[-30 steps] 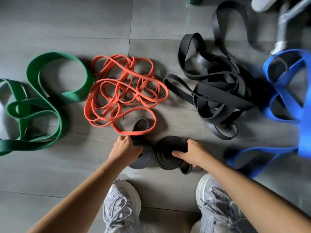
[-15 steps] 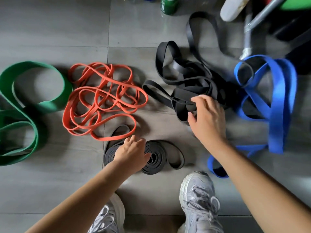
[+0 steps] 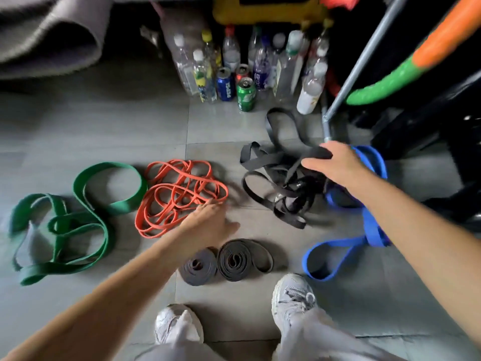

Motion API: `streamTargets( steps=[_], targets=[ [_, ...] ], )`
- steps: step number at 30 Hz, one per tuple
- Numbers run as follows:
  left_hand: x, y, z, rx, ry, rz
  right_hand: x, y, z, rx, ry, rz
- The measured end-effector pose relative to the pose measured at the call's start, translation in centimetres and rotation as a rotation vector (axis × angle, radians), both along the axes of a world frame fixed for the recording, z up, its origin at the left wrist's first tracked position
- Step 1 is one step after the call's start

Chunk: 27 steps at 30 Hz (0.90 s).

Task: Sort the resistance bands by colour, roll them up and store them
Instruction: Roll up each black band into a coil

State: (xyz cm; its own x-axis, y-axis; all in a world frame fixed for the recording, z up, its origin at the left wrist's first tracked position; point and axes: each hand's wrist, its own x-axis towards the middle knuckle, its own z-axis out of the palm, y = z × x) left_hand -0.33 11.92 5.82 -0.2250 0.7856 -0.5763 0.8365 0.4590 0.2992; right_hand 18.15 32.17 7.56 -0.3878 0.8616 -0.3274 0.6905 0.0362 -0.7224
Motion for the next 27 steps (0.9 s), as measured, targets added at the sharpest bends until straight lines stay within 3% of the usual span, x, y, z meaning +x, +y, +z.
streamTargets(
  steps=[7,10,13,15,18,22,27],
  targets=[
    [1.3,0.5,12.6,0.169,-0.019,0.021,1.1,-2.1,17.9,0.119,0.51,-0.119],
    [2.3,-0.3,18.0,0.256,0.02,0.038,1.3,-5.0,25.8,0.262,0.591,-0.013],
    [3.8,-1.5,23.1,0.49,0.015,0.145,2.2,-8.4,31.7,0.369,0.56,0.129],
    [4.8,-2.5,25.6,0.665,-0.041,0.212,3.2,-10.6,33.5,0.371,0.526,0.217],
    [7.1,-4.1,28.3,0.847,-0.202,0.142,4.2,-13.9,34.0,0.325,0.439,0.36],
    [10.1,-6.8,30.4,0.895,-0.313,0.045,5.3,-18.3,33.4,0.26,0.462,0.472],
    [10.1,-10.2,32.6,0.916,-0.766,0.235,7.4,-21.6,29.6,0.074,0.584,0.475]
  ],
)
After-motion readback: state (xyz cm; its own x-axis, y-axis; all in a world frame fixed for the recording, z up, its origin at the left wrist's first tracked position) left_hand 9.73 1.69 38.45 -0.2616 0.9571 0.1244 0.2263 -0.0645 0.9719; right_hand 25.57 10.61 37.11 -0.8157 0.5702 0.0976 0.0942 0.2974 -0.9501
